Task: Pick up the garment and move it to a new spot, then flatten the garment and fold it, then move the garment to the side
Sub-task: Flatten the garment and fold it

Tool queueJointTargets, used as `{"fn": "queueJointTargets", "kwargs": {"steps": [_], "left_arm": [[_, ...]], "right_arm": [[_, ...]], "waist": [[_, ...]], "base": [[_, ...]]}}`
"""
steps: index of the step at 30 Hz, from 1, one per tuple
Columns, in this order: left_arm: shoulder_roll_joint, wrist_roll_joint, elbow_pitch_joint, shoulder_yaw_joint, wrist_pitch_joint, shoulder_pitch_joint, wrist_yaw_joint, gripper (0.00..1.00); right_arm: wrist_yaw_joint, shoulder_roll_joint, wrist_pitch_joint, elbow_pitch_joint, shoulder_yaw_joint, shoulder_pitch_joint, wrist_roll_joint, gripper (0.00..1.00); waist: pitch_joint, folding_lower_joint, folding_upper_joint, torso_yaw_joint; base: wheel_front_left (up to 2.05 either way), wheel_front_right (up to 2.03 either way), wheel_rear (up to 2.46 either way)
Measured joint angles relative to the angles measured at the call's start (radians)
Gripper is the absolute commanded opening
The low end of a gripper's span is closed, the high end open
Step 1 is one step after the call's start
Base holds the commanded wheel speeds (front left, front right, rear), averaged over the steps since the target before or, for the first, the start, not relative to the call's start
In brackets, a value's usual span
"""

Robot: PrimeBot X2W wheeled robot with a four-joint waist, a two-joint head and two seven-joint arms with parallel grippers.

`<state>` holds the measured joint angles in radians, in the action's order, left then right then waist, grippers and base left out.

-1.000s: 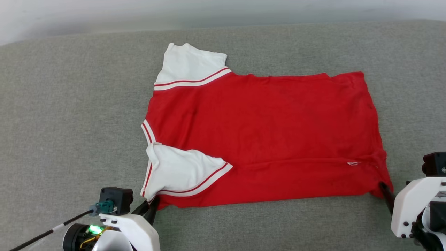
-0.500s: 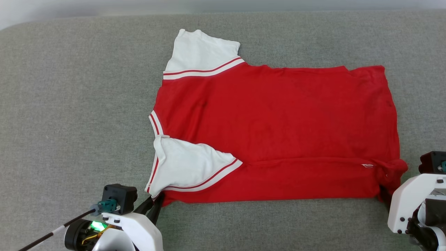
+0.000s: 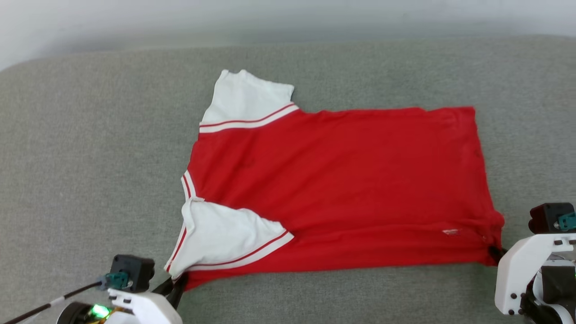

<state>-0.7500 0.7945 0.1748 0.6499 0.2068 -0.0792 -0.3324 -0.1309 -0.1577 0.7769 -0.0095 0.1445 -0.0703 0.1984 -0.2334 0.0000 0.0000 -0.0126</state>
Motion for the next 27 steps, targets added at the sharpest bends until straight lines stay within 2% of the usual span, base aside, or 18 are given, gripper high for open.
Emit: {"fn": "queueJointTargets", "kwargs": {"steps": [5,11,16,21,22,23,24,25,27], "left_arm": [[-0.011,0.037,0.021,-0.012,-0.012,0.080,-0.030,0.00],[-0.039,0.064,0.052,-0.003,0.002,0.152,-0.032,0.00],[-0.044,0.082,0.032,0.021,0.020,0.168,-0.009,0.00],[-0.003,0.106,-0.022,0.038,0.019,0.170,0.028,0.00],[0.010,0.107,-0.043,0.049,0.019,0.162,0.043,0.08],[0.015,0.107,-0.049,0.050,0.016,0.157,0.049,0.50],[0.020,0.106,-0.056,0.049,0.006,0.153,0.053,1.00],[0.026,0.104,-0.066,0.047,-0.007,0.149,0.058,1.00],[0.033,0.097,-0.081,0.044,-0.026,0.142,0.062,1.00]], "right_arm": [[0.000,-0.010,0.048,-0.091,-0.001,0.066,0.021,0.00],[0.000,-0.020,0.105,-0.160,0.034,0.171,0.035,0.00],[0.000,-0.011,0.112,-0.157,0.044,0.214,0.057,0.00],[0.000,0.006,0.076,-0.099,0.037,0.210,0.074,0.00],[0.000,0.005,0.069,-0.080,0.029,0.202,0.076,0.00],[0.000,-0.001,0.067,-0.073,0.018,0.198,0.079,0.00],[0.000,-0.005,0.053,-0.069,0.013,0.197,0.081,0.42],[0.000,-0.004,0.043,-0.062,0.016,0.194,0.081,1.00],[0.000,-0.010,0.028,-0.054,0.012,0.190,0.081,1.00]], "waist": [[0.052,0.0000,0.0000,0.021],[0.093,-0.0001,0.0000,0.035],[0.091,0.0000,0.0000,0.035],[0.086,0.0000,0.0000,0.035],[0.086,-0.0001,0.0000,0.035],[0.085,0.0000,0.0000,0.034],[0.086,0.0000,0.0000,0.033],[0.087,0.0000,0.0000,0.032],[0.091,0.0000,0.0000,0.030]], "base": [[0.00,0.00,0.00],[0.00,0.00,0.00],[0.00,0.00,0.00],[0.00,0.00,0.00],[0.00,0.00,0.00],[0.00,0.00,0.00],[0.00,0.00,0.00],[0.00,0.00,0.00],[0.00,0.00,0.00]]}}
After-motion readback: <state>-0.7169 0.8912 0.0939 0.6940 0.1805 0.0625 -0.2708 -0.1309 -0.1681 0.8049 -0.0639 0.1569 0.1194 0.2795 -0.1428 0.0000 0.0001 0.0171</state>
